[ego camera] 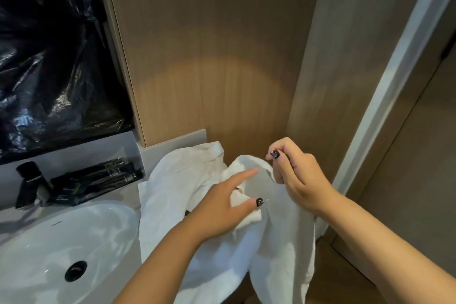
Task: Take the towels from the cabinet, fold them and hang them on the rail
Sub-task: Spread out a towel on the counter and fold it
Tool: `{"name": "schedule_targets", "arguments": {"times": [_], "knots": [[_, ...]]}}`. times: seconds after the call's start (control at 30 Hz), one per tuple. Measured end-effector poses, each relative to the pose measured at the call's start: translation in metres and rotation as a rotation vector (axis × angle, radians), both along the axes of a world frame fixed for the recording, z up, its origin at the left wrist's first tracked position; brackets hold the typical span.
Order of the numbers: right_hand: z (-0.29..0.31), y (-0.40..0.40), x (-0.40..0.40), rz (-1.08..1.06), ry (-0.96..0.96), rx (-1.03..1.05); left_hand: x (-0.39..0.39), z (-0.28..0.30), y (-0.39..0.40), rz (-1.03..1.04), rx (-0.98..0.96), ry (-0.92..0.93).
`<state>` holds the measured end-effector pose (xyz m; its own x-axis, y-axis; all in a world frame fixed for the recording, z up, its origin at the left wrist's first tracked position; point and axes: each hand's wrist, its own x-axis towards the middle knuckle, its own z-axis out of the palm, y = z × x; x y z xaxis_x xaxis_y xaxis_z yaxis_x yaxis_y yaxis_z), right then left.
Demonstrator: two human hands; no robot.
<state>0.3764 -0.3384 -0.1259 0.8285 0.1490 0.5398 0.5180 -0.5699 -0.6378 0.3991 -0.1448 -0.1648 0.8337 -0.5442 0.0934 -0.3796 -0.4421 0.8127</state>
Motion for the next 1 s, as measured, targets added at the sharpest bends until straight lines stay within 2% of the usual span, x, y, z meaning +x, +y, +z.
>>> {"name": "schedule_targets", "arguments": {"times": [0.1, 0.23, 0.43, 0.53, 0.63, 0.77, 0.8, 0.9, 1.0], "knots": [[0.008, 0.008, -0.006, 0.085, -0.028, -0.048, -0.003, 0.010, -0.018, -0.094, 0.074, -0.036], [0.009, 0.006, -0.011, 0.111, -0.008, -0.112, -0.006, 0.011, -0.027, -0.071, 0.013, -0.079], [0.003, -0.001, -0.023, 0.107, -0.012, -0.272, -0.004, 0.003, -0.030, -0.079, 0.060, -0.116], [-0.002, -0.007, -0.023, 0.032, 0.047, -0.315, 0.003, -0.001, -0.029, 0.028, -0.087, -0.178], [-0.003, -0.014, -0.020, -0.049, 0.158, -0.331, 0.009, -0.004, -0.034, 0.160, -0.183, -0.147], [-0.006, -0.027, -0.018, -0.193, 0.245, -0.650, 0.026, -0.003, -0.029, 0.429, -0.328, -0.095], [-0.008, -0.035, -0.019, -0.235, 0.269, -0.674, 0.032, -0.002, -0.024, 0.494, -0.385, -0.090], [-0.014, -0.051, -0.023, -0.309, 0.361, -0.595, 0.043, 0.002, -0.009, 0.635, -0.487, -0.079], [-0.014, -0.051, -0.029, -0.327, 0.455, -0.190, 0.043, 0.000, -0.004, 0.674, -0.532, -0.010]]}}
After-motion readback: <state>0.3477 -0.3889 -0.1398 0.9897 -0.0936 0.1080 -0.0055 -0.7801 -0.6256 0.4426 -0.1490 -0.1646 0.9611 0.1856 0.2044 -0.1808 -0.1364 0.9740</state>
